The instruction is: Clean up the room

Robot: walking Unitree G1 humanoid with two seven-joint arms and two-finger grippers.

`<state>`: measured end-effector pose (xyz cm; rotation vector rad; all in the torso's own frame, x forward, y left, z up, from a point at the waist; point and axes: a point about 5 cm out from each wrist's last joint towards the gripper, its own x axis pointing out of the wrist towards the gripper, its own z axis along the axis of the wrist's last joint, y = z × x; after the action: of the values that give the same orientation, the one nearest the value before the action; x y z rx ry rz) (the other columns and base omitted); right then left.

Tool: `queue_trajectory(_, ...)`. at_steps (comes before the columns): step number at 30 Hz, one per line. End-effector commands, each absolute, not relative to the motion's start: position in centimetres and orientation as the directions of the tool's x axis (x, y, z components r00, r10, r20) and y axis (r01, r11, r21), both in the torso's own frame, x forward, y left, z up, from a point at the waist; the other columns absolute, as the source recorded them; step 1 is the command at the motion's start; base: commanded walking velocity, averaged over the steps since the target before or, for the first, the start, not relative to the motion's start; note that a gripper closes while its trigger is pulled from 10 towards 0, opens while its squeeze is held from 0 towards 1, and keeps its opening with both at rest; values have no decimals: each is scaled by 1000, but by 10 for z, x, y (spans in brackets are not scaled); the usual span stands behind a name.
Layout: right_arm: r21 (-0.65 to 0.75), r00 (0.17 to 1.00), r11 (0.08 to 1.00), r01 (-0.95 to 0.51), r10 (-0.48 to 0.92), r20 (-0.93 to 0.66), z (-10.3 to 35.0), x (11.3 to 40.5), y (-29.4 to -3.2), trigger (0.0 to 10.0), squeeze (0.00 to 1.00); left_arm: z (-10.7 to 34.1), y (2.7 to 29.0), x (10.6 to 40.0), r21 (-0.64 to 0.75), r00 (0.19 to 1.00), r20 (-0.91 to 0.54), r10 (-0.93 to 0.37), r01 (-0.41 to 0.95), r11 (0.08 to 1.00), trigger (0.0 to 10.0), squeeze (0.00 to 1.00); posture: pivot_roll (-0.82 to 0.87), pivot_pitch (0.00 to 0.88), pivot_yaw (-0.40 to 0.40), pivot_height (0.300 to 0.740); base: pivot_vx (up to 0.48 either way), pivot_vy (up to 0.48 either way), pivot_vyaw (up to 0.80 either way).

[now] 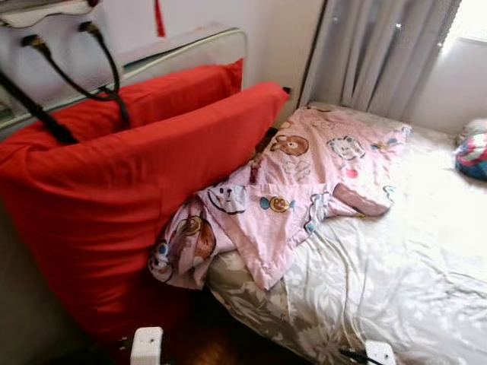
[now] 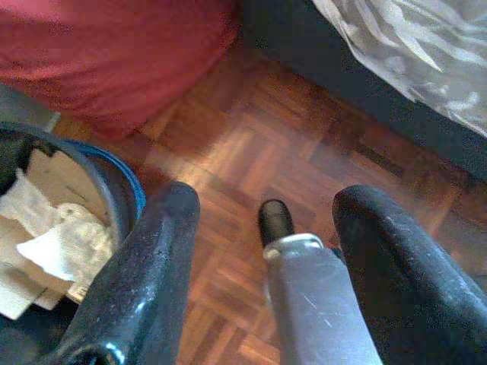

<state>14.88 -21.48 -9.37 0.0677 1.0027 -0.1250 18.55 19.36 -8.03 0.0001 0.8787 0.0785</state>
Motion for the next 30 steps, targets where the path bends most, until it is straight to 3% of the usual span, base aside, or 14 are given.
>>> queue_trajectory(1,1,538,988,152,-82,-839,-93,151,-216,10000,0,-83,196,180,46,617,-784,70,-55,997,10000,0,-38,0,-48,740,0,0,0)
queue_trajectory(13,7,545,990,138,-70,-835,-92,152,-215,10000,0,-83,197,180,32,623,-780,63,-61,998,10000,0,-41,0,-43,740,0,0,0)
queue_trajectory(25,20,551,990,142,-62,-832,-92,153,-213,10000,0,-83,197,180,26,618,-783,65,-72,997,10000,0,-41,0,-35,740,0,90,781)
queue_trajectory(30,23,546,987,159,-69,-835,-93,152,-213,10000,0,-83,196,180,29,619,-783,63,-64,998,10000,0,-42,0,-32,740,0,0,0)
